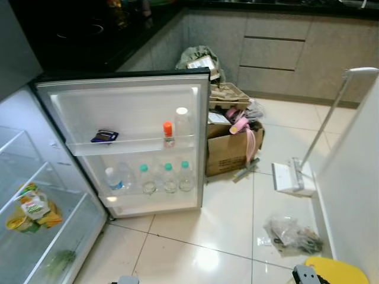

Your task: Restocking fridge

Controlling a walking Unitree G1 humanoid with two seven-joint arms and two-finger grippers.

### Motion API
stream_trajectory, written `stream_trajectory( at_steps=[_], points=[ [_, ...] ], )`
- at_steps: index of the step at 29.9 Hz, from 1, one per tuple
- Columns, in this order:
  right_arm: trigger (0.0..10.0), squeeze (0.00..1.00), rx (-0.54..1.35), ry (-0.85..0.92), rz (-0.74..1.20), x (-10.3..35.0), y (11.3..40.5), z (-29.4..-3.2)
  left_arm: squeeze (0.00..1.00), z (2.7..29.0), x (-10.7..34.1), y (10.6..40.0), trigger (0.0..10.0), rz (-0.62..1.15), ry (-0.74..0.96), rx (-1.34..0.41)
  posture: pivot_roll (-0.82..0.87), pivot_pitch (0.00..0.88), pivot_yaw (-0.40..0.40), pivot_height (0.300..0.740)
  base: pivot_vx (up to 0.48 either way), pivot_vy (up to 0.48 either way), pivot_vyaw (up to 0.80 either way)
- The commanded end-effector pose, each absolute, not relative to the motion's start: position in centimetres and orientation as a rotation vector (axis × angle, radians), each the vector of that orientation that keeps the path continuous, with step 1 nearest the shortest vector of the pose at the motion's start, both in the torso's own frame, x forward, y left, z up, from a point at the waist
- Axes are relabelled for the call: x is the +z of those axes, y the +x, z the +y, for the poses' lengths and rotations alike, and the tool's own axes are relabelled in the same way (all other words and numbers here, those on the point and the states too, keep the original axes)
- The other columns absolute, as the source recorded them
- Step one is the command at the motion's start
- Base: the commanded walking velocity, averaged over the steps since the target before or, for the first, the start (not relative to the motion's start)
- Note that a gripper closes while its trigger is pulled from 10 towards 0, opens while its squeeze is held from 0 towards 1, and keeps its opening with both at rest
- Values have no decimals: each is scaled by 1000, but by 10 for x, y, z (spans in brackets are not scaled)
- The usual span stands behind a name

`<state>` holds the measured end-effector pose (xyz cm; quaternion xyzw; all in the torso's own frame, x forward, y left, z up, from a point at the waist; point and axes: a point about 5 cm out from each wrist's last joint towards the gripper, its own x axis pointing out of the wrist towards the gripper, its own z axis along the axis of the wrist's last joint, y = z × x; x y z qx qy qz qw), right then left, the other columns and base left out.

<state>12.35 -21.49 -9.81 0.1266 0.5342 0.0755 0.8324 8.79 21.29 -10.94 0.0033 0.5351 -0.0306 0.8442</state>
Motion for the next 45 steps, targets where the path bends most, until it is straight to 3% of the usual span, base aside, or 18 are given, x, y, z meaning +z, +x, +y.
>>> stream_trajectory(
  at_steps=[1,20,45],
  points=[
    [10000,0,132,277,1111,-96,126,-220,0,217,-110,82,10000,1156,25,-46,-79,0,-14,740,0,0,0],
    [10000,0,130,277,1108,-96,126,-219,0,217,-108,91,10000,1119,-18,-29,-78,0,-9,740,0,0,0],
    [10000,0,125,280,1104,-96,126,-219,0,212,-108,93,10000,1104,-28,-51,-77,0,-10,740,286,0,0]
  ],
)
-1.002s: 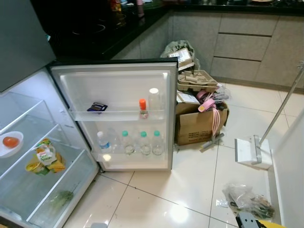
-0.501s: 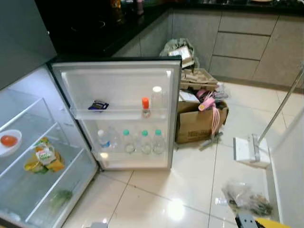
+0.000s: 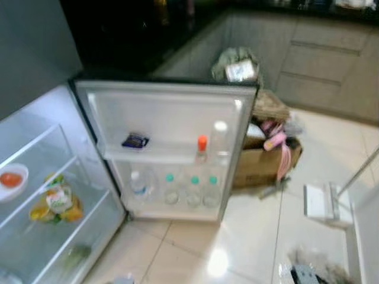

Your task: Restocking fridge

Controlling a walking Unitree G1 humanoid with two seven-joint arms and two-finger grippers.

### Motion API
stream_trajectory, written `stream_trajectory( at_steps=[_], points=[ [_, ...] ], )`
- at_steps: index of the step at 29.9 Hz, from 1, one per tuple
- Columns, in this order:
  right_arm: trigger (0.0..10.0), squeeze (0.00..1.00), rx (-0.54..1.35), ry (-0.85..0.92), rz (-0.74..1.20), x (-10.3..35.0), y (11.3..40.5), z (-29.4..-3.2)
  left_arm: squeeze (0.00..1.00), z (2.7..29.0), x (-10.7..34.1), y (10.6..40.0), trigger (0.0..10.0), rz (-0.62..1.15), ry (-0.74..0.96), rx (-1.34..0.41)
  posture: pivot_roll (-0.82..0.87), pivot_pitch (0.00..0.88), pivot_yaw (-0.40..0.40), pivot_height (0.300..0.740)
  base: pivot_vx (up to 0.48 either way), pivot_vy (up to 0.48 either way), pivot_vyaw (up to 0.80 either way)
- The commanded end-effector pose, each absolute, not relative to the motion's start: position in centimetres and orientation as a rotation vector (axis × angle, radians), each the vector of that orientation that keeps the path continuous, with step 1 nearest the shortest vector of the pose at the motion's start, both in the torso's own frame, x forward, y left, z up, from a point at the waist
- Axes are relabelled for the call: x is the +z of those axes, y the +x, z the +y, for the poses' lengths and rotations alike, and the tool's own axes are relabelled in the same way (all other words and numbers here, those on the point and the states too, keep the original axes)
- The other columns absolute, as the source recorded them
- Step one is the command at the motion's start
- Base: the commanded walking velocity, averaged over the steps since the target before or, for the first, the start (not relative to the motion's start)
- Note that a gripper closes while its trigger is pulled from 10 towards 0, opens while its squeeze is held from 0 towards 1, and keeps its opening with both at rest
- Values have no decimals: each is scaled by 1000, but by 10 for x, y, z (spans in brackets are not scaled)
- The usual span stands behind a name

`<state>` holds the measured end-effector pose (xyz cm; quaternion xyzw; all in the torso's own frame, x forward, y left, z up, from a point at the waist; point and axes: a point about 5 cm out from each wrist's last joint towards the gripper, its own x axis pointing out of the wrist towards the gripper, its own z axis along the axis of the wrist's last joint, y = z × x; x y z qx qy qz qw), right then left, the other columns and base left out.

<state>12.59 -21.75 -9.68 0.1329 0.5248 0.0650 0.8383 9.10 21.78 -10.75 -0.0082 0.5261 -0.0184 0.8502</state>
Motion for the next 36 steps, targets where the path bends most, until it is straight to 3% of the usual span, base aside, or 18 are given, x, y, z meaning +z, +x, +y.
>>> stream_trajectory(
  at_steps=[1,7,22,31,36],
  points=[
    [10000,0,124,280,1103,-96,126,-219,0,212,-108,93,10000,1099,-32,-49,-77,0,-10,740,0,0,0],
    [10000,0,123,281,1103,-97,126,-219,0,211,-108,94,10000,1099,-32,-66,-79,0,-11,740,0,0,0],
    [10000,0,159,227,1024,-89,143,-223,0,210,-108,94,10000,1100,-39,-72,-82,0,-9,740,0,-442,0],
    [10000,0,225,207,983,-83,156,-220,0,212,-107,96,10000,1095,-31,-72,-82,0,-8,740,0,-418,783],
    [10000,0,237,207,965,-81,159,-220,0,213,-107,97,10000,1094,-32,-62,-84,0,-6,740,0,0,775]
  ],
)
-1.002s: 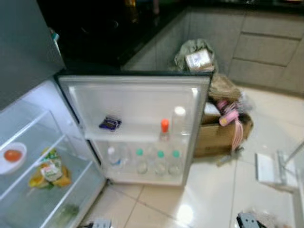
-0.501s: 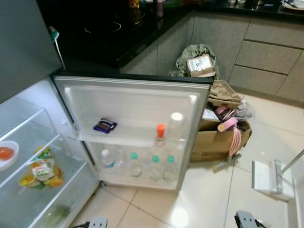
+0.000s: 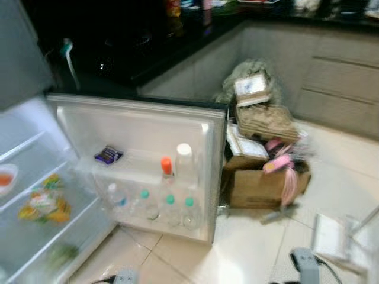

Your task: Restocking fridge

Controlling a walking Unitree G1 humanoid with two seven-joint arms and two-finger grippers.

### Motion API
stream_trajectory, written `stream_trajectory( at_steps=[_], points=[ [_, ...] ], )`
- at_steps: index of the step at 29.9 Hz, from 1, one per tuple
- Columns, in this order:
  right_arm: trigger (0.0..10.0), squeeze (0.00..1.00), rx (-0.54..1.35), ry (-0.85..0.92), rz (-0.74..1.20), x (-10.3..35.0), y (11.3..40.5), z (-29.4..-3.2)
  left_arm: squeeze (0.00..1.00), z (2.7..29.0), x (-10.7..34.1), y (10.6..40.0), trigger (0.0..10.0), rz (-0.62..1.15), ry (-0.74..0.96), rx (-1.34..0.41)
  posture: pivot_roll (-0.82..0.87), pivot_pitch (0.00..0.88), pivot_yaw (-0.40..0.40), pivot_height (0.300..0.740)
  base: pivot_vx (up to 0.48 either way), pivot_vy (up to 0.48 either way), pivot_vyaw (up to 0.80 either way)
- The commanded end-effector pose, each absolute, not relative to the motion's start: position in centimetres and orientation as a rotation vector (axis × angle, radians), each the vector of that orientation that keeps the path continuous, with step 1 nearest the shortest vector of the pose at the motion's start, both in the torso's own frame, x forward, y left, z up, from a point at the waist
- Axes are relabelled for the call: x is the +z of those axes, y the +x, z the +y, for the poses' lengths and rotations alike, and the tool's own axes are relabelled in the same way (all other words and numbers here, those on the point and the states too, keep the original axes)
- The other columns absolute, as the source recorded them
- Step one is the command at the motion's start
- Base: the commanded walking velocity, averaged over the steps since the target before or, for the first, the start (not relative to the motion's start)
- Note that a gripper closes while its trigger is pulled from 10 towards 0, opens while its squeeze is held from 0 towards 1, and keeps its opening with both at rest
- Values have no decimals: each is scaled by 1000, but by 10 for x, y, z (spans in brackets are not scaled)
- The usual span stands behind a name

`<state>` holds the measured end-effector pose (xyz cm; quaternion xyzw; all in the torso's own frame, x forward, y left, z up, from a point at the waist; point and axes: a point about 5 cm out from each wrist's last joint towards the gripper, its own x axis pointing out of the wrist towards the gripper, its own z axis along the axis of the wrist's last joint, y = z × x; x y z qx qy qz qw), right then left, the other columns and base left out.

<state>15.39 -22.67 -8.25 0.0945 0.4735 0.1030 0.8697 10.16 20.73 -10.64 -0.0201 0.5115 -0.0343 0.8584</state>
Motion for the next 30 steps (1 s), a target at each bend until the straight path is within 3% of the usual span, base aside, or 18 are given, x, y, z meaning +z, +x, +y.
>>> stream_trajectory(
  at_steps=[1,14,21,23,26,30],
  points=[
    [10000,0,240,206,959,-81,160,-220,0,213,-107,97,10000,1095,-31,-63,-85,0,-5,740,0,0,775],
    [10000,0,238,189,861,-68,185,-222,0,212,-107,96,10000,1099,-33,-68,-90,0,-4,740,0,0,775],
    [10000,0,78,134,806,-58,200,-242,0,211,-108,96,10000,1102,-33,-70,-89,0,-5,740,0,0,782],
    [10000,0,-119,52,816,-52,201,-268,0,211,-108,96,10000,1102,-34,-69,-87,0,-6,740,0,0,400],
    [10000,0,-179,14,819,-50,200,-278,0,210,-108,96,10000,1102,-34,-69,-87,0,-7,740,0,0,0],
    [10000,0,-382,-68,783,-34,203,-311,0,211,-108,95,10000,1104,-35,-68,-86,0,-8,740,0,0,0]
  ],
)
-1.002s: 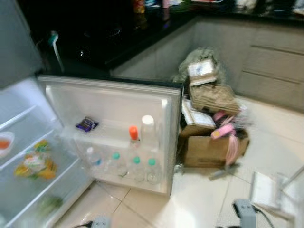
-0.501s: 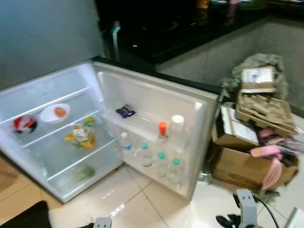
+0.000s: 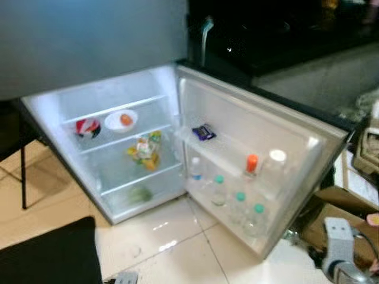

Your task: Restocking fridge

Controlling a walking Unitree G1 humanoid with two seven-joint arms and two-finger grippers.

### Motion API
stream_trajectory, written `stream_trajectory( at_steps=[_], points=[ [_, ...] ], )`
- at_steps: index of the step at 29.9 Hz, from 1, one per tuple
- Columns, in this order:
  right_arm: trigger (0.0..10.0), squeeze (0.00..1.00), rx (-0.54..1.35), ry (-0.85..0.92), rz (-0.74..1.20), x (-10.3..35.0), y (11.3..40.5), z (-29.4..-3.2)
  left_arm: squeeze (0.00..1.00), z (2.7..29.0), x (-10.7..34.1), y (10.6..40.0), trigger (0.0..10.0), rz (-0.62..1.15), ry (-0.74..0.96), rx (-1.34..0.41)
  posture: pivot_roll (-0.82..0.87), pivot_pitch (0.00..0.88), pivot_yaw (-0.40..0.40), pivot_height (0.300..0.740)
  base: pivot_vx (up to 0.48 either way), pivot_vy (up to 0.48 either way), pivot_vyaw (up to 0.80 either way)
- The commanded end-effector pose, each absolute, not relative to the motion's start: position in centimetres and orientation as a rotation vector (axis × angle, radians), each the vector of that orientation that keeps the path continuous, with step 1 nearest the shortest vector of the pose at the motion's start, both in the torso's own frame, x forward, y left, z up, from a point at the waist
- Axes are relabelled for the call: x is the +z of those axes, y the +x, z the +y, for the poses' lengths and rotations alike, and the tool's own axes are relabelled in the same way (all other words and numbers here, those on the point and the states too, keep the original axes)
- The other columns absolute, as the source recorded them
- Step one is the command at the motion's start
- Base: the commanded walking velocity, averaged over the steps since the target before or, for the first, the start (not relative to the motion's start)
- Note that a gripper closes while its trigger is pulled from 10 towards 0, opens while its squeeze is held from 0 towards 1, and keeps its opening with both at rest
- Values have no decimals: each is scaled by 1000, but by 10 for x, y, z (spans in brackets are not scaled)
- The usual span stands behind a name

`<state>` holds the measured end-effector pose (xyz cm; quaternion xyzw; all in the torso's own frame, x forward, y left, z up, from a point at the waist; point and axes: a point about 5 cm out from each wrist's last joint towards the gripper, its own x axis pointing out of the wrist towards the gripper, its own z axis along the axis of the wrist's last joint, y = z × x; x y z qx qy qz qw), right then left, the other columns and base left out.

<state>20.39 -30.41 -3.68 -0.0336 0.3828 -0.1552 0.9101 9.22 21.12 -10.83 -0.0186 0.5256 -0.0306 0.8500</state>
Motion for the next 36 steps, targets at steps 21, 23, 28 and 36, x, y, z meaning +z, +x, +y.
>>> stream_trajectory(
  at_steps=[21,23,28,36],
  points=[
    [10000,0,-334,90,54,116,322,-335,0,212,-108,92,10000,1087,-68,-57,-78,0,-4,740,0,0,0],
    [10000,0,-265,102,17,125,329,-328,0,211,-108,92,10000,1086,-70,-59,-78,0,-6,740,0,0,0],
    [10000,0,-102,86,-36,141,343,-312,0,210,-108,92,10000,1081,-85,-60,-78,0,-12,740,0,0,0],
    [0,0,175,-3,1,143,354,-280,0,208,-108,92,10000,1073,-101,-65,-76,0,-15,740,0,0,0]
  ],
)
